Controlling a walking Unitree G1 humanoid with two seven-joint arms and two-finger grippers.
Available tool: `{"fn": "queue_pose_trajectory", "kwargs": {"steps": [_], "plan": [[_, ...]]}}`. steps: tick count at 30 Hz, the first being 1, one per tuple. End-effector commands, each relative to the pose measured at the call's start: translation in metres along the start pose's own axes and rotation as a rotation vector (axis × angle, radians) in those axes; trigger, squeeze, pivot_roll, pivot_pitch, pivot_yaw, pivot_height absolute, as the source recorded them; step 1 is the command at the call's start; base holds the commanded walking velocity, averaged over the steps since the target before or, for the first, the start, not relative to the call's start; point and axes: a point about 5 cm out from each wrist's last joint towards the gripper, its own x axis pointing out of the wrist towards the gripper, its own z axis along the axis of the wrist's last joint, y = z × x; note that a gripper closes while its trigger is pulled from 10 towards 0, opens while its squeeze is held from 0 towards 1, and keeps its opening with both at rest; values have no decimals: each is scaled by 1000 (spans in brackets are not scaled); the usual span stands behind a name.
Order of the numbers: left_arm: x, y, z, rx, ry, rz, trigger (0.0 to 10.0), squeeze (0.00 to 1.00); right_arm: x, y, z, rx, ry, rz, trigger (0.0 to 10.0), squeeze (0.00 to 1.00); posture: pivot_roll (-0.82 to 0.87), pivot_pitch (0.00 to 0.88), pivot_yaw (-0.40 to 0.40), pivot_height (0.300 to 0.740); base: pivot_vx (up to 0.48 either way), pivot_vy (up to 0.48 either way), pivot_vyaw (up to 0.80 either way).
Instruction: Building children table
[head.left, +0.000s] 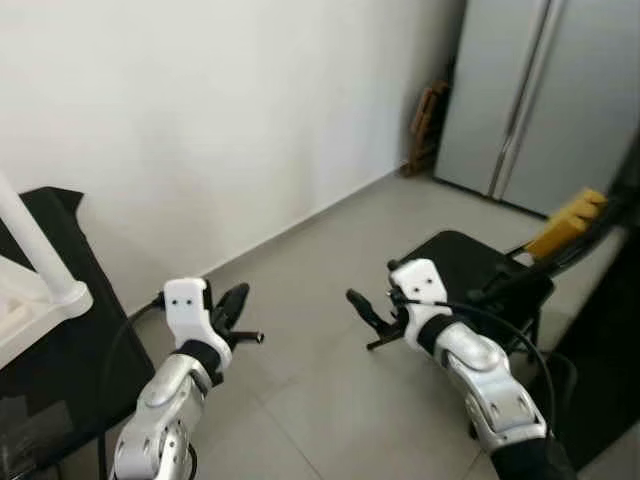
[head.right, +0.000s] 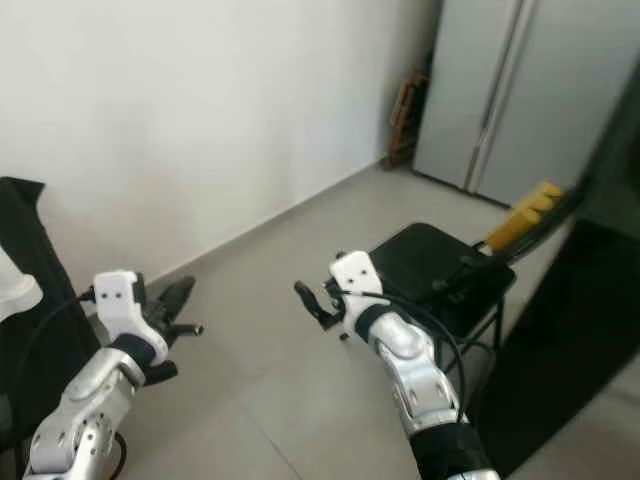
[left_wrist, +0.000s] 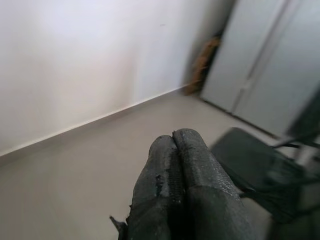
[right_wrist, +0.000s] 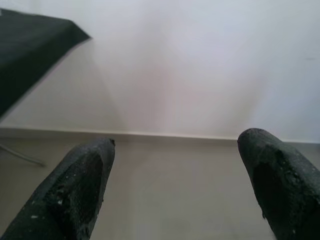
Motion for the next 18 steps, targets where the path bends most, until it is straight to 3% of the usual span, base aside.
{"fn": "queue_pose_trajectory", "kwargs": {"steps": [1, 9, 11, 13, 18], "plan": [[1, -3, 0, -4, 3, -11, 10000, 0, -4, -7, -3, 2, 16, -19, 10000, 0, -52, 0, -15, 740, 390, 0, 0], [1, -3, 0, -12, 1, -10, 10000, 0, -5, -11, 1, -19, -17, -64, 10000, 0, -49, 0, -17, 740, 382, 0, 0], [1, -3, 0, -34, -4, -3, 10000, 0, -8, -31, 17, -69, -125, -290, 10000, 0, -49, 0, -17, 740, 255, 0, 0], [0, -2, 1, -46, -8, 0, 10000, 0, -14, -41, 35, -142, -230, -419, 10000, 0, -36, 0, -13, 740, 127, 0, 0], [-2, 0, 2, -54, -12, -1, 10000, 0, -19, -40, 62, -240, -378, -468, 10000, 0, -29, 0, -9, 740, 0, 0, 0]]}}
